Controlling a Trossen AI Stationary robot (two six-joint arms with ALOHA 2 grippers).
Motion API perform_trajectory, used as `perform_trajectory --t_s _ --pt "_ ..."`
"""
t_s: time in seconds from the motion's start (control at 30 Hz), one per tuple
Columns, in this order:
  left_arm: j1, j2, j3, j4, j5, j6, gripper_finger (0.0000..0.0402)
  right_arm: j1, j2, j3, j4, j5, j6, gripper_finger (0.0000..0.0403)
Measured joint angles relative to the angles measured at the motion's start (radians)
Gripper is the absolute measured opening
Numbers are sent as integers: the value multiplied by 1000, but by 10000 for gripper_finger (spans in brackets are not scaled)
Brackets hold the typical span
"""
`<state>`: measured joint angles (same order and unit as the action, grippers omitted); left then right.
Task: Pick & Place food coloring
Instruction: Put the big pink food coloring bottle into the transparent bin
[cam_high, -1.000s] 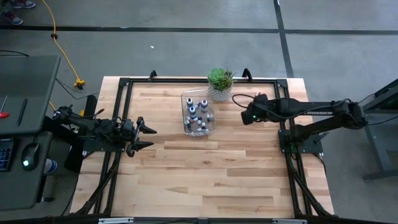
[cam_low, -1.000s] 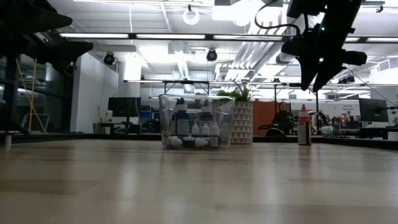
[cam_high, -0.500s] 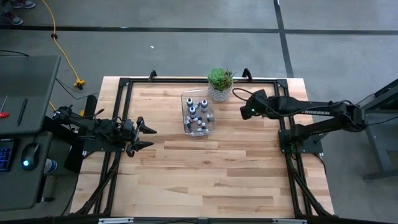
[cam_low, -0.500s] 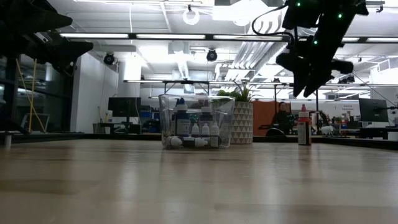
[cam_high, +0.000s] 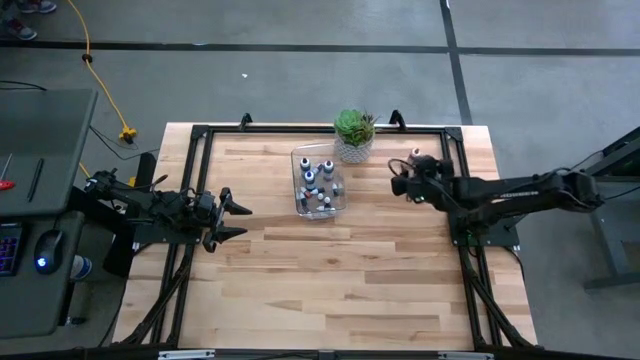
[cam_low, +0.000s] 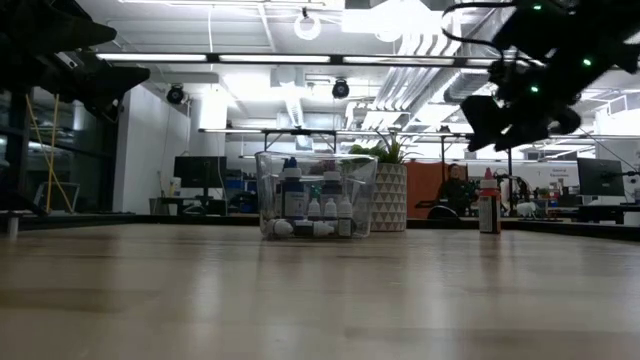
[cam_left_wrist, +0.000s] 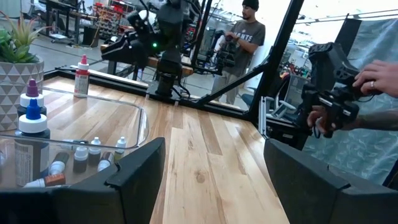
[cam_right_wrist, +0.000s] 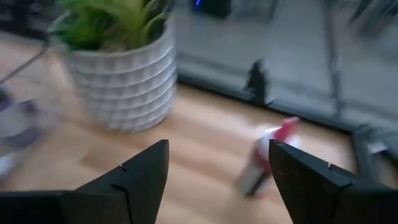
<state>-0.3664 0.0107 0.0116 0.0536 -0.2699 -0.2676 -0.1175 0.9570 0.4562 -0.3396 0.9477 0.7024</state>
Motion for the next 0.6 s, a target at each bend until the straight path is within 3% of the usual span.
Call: perform_trajectory --t_s 0.17,0.6 --pt "0 0 0 0 0 0 271 60 -58 -88 60 152 -13 266" --pt "0 0 0 0 0 0 271 68 -54 -317 408 193 -4 266"
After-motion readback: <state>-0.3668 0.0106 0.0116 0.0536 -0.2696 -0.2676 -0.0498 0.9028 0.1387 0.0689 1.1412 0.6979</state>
